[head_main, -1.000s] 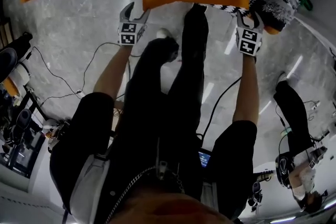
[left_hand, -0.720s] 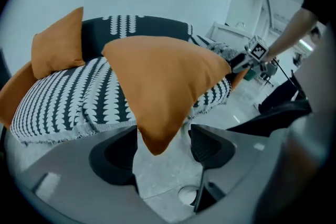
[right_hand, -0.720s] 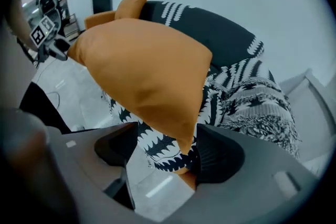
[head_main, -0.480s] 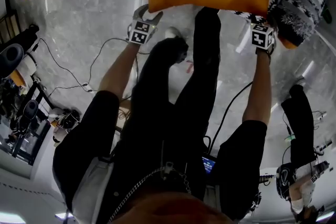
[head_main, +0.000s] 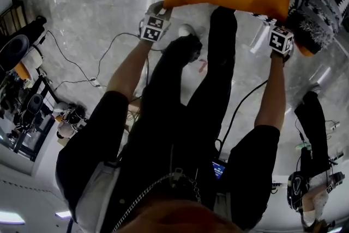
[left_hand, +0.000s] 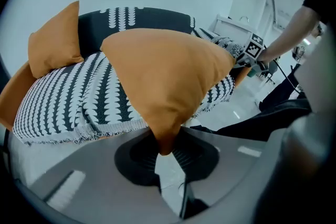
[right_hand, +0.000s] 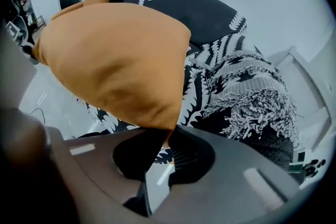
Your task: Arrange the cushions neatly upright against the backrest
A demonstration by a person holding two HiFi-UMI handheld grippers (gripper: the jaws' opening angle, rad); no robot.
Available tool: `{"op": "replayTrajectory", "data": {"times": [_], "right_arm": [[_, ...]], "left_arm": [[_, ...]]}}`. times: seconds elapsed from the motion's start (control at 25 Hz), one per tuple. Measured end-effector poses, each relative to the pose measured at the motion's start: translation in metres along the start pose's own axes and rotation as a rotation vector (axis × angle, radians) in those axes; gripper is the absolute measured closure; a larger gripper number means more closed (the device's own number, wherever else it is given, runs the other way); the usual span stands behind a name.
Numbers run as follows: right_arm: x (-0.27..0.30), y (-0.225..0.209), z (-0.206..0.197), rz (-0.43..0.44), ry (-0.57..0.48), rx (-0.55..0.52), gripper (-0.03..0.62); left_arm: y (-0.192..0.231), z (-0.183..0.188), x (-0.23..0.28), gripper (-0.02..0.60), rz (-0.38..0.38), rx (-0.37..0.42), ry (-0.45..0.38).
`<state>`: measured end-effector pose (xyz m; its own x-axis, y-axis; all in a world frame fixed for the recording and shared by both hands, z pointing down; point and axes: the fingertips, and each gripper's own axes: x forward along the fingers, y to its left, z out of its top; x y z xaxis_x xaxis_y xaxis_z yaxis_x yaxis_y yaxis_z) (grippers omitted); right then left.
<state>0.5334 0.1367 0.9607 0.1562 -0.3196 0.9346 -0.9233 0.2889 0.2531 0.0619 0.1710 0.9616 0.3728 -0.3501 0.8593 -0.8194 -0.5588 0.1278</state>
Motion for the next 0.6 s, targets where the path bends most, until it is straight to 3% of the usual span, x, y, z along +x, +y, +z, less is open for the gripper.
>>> {"op": "replayTrajectory", "data": {"times": [0.28,0.6], "right_arm": [[-0.054,-0.01,0.032,0.052,-0.066,0.109,0.556],[-0.124,-0.035,0.118,0.105,-0.182,0.106,0.557]], "left_arm": [[0.007,0.046,-0.045,0.532,0.017,-0.046,-0.042],[0.042,0.135,-0.107,0.532,0.046,-0.082,-0.127]]}}
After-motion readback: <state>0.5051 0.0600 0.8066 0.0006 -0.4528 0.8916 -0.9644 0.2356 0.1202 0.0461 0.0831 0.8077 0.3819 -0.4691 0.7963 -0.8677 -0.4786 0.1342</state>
